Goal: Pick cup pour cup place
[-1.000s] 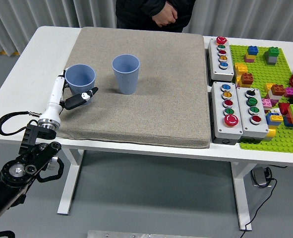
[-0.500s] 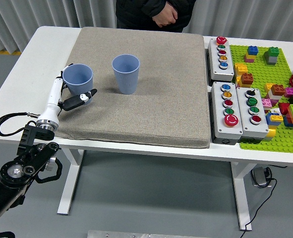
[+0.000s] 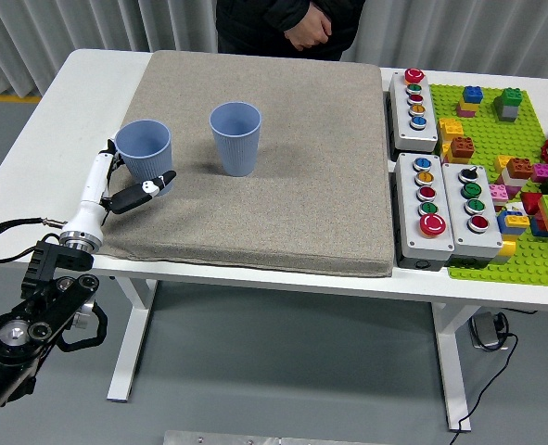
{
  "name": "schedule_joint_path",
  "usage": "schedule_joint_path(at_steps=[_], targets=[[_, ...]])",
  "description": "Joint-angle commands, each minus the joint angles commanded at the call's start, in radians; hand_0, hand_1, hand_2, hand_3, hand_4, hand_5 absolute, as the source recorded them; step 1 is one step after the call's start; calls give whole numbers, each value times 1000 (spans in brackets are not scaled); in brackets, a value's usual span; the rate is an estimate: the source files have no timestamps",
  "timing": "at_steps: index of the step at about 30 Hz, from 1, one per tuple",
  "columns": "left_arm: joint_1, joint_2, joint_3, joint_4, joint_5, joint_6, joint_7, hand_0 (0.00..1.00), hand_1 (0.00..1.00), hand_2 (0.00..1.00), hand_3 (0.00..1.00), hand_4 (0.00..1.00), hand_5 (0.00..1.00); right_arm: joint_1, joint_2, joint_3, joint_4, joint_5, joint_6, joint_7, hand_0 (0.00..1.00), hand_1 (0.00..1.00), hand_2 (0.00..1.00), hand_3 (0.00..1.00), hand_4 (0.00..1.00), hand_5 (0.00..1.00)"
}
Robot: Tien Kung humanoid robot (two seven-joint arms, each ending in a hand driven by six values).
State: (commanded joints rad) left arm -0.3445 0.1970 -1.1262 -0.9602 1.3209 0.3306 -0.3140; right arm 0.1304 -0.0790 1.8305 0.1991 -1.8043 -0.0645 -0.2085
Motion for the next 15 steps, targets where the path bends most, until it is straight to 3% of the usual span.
schedule_joint_path(at_steps=[9,15], targets=[[39,6,-46,-29,2,5,-9,847,903,998,998,998,416,-1,0,1,0,-1,0,0,700,709,682,645,112,325],[48,31,-27,-65,26,-2,8,846,901,998,998,998,427,0,1,4,1,-5,0,-1,700,709,682,645,112,325]])
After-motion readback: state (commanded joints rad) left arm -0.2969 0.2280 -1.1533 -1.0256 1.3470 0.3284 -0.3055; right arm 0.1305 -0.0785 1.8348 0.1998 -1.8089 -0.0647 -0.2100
